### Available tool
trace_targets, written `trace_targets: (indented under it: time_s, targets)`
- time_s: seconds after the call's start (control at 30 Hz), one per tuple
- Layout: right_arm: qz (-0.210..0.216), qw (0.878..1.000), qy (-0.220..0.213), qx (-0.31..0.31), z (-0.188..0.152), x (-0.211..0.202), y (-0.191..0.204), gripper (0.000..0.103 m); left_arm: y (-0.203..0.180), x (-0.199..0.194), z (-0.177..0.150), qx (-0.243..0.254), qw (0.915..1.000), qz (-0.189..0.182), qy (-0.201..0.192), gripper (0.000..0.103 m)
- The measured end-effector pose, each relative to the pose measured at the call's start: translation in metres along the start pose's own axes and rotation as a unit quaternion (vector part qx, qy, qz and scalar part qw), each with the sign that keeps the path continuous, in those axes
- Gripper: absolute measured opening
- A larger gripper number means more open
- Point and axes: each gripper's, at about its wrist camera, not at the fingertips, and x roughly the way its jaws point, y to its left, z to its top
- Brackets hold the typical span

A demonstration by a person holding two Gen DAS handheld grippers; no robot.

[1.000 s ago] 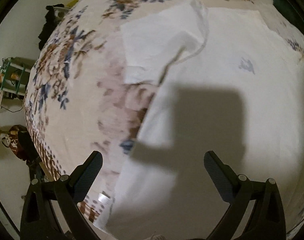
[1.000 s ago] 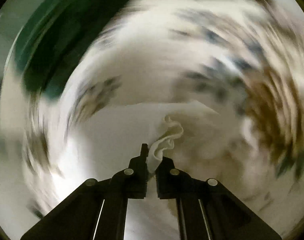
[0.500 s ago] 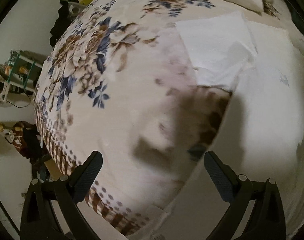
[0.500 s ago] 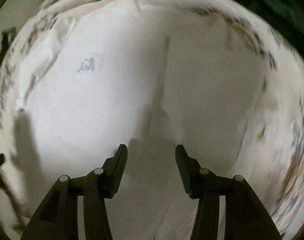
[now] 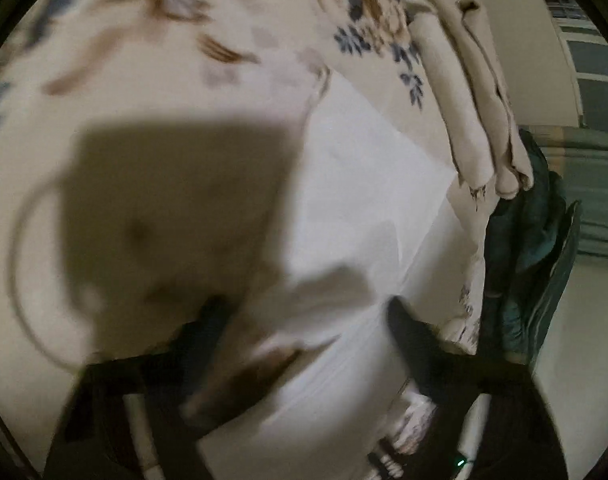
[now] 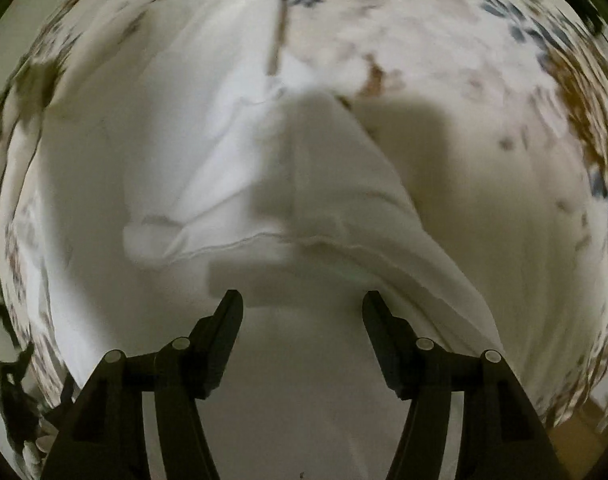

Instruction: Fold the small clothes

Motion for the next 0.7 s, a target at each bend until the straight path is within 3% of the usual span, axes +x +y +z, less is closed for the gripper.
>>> trace_targets:
  time_s: [0.03,0.07,0.2,0.27,0.3,0.37,0.4,0.53,0.63,0.7]
  targets:
    - [-0.001,1.0,-0.001,0.007,0.0,0.001,0.001,0.064,-0.005,0.005,0.004,0.001,1.0,0.001,0.0,0.033]
    - [-0.002,1.0,-0.002,0.012,0.0,0.0,0.002,0.064,-0.011,0.009,0.006,0.006,0.9999,0.009,-0.002,0.006]
    - [-0.003,1.0,-0.007,0.02,0.005,-0.01,-0.007,0.064,-0.054,-0.007,0.008,0.083,0.9928,0.054,-0.068,0.003]
    - [-0.001,1.0,-0.012,0.024,0.006,-0.014,-0.003,0.064,-0.089,-0.022,-0.004,0.173,0.9738,0.092,-0.116,0.002]
    - [0.0,1.0,-0.013,0.025,0.007,-0.016,-0.002,0.064,-0.113,-0.03,-0.018,0.236,0.9546,0.112,-0.143,0.002]
    - [0.003,0.999,-0.015,0.028,0.012,-0.019,-0.001,0.064,-0.142,-0.029,-0.034,0.315,0.9288,0.118,-0.155,0.002]
    - [0.003,0.999,-0.017,0.029,0.011,-0.021,-0.002,0.064,-0.159,-0.023,-0.053,0.358,0.9147,0.115,-0.149,0.002]
    - [0.0,0.999,-0.016,0.032,0.014,-0.038,-0.016,0.064,-0.185,0.013,-0.11,0.435,0.8917,0.095,-0.08,0.003]
    - [0.001,0.999,-0.005,0.034,0.011,-0.037,-0.032,0.064,-0.182,0.043,-0.152,0.478,0.8694,0.123,-0.021,0.007]
    - [0.001,1.0,-0.001,0.028,0.009,-0.043,-0.035,0.064,-0.171,0.042,-0.169,0.475,0.8701,0.13,-0.001,0.007]
